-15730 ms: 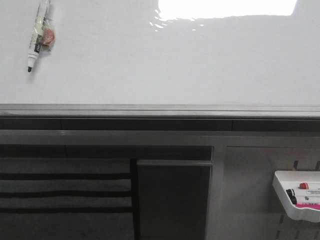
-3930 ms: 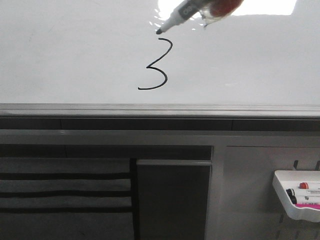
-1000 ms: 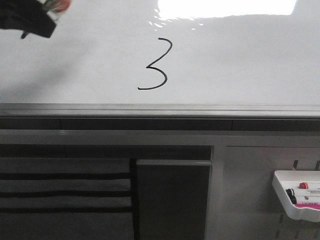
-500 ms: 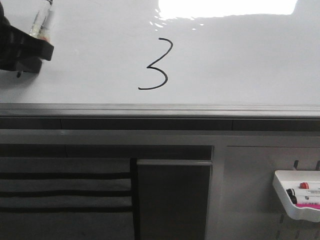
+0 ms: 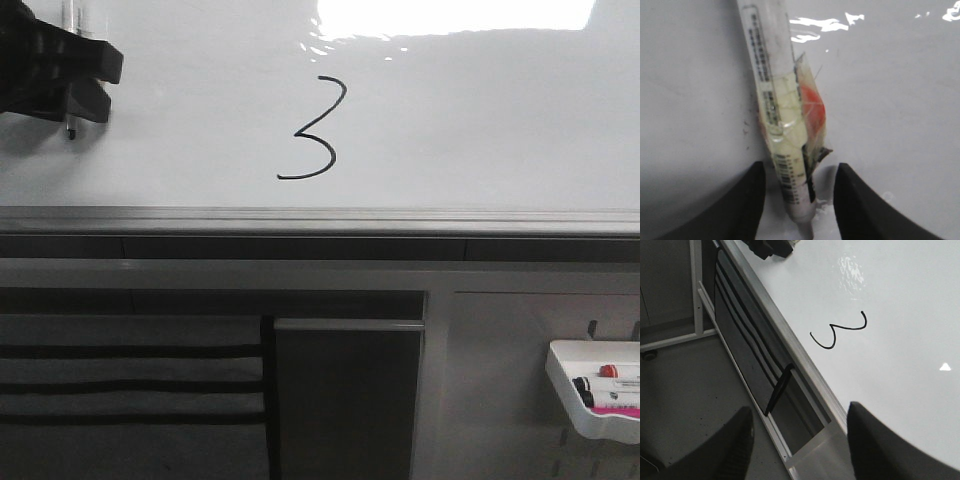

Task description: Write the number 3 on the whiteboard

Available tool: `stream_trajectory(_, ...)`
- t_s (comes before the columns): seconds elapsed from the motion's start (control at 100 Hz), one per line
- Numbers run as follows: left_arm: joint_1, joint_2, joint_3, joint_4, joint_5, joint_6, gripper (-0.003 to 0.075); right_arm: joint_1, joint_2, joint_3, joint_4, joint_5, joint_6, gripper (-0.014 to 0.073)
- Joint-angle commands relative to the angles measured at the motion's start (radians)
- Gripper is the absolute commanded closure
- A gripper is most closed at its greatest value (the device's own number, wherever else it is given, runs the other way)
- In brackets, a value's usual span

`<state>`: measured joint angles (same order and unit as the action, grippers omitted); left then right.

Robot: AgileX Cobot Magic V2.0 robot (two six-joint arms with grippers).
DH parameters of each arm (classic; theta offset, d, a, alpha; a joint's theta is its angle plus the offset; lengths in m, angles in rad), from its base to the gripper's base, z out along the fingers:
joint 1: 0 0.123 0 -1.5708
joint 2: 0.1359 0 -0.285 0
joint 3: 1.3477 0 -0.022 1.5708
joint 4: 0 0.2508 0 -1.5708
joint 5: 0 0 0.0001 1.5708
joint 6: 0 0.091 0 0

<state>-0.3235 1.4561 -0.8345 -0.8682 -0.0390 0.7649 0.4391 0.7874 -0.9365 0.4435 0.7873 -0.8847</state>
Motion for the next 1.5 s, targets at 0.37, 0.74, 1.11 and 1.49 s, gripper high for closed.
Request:
stream_trajectory(0.37, 0.202, -0.320, -0.033, 0.304, 0.506, -0.096, 0.0352, -0.054, -0.007, -0.029, -0.596, 0.125, 0.945, 0.0228)
stream_trajectory(0.74, 0.267, -0.703, 0.107, 0.670, 0.465, -0.434, 0.0354, -0.091, -0.181, 0.177, -0.693, -0.210, 1.163, 0.0229)
stream_trajectory(1.11, 0.153, -0.888, 0.364, 0.617, 0.095, -0.434, 0.0547, -0.091, -0.340, 0.341, -0.693, -0.406, 1.163, 0.0564)
stream_trajectory(1.49, 0.153, -0.886, 0.364, 0.611, 0.091, -0.434, 0.0741, -0.091, -0.334, 0.382, -0.693, -0.401, 1.163, 0.0662)
